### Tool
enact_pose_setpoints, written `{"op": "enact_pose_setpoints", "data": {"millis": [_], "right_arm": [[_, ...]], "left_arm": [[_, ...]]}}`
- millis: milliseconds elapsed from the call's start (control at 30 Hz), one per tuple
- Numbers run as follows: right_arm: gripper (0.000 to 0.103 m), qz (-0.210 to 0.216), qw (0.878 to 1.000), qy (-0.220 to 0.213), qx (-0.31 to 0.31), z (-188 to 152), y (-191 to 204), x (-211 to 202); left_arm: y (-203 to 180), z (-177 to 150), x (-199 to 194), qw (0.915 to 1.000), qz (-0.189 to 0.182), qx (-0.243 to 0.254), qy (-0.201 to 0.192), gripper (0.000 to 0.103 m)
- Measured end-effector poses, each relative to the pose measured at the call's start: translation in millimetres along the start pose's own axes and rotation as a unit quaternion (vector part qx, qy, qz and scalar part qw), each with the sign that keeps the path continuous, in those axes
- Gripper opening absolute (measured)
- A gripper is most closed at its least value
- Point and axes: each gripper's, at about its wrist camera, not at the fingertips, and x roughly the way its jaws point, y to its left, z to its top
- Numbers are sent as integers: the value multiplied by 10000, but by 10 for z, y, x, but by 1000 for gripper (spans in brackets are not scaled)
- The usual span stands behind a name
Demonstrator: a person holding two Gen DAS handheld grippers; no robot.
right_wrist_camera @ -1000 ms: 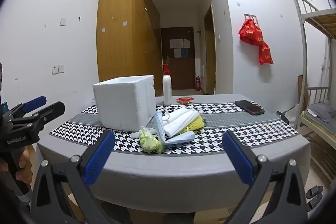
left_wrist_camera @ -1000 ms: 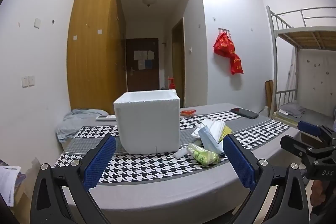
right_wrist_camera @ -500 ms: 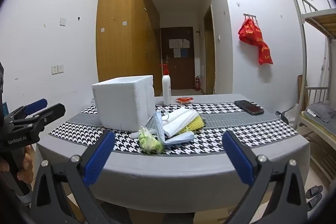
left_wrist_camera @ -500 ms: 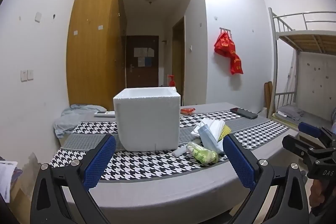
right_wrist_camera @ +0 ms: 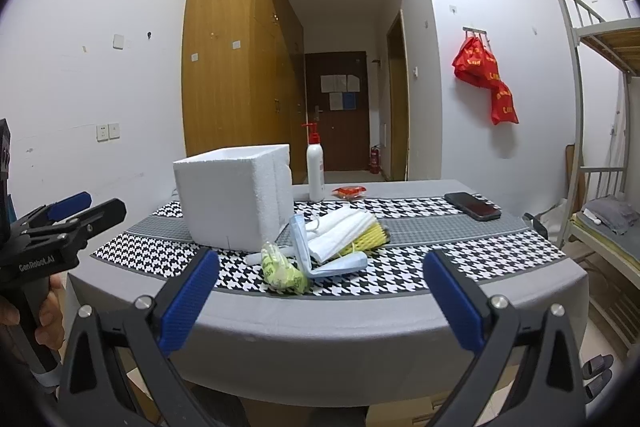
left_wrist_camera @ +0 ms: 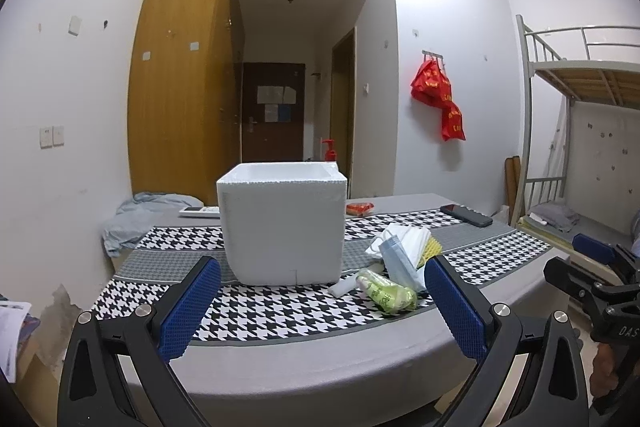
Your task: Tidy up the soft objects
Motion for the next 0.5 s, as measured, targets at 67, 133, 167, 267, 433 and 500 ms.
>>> {"op": "enact_pose_setpoints", "data": {"millis": [67,133,167,267,433,500], "right_arm": [[103,7,10000,-11,-12,0,5,-11],[103,-12,10000,-23,-24,7,10,-20],[103,3,10000,-26,-18,8,9,-27],[103,-15,10000,-27,-21,7,22,-26],[103,26,10000,-22,10,13,13,-32],[103,17,10000,-16,-1,12,13,-32]], "left_arm": [[-9,8,-4,10000,47,23,-33,102],[-19,12,-2,10000,21,24,-22,102],[-23,11,-3,10000,6,25,-17,102],[-31,13,-4,10000,0,27,-5,102],[-23,9,11,10000,-3,-14,54,102],[-20,12,16,10000,-9,-18,70,102]]}}
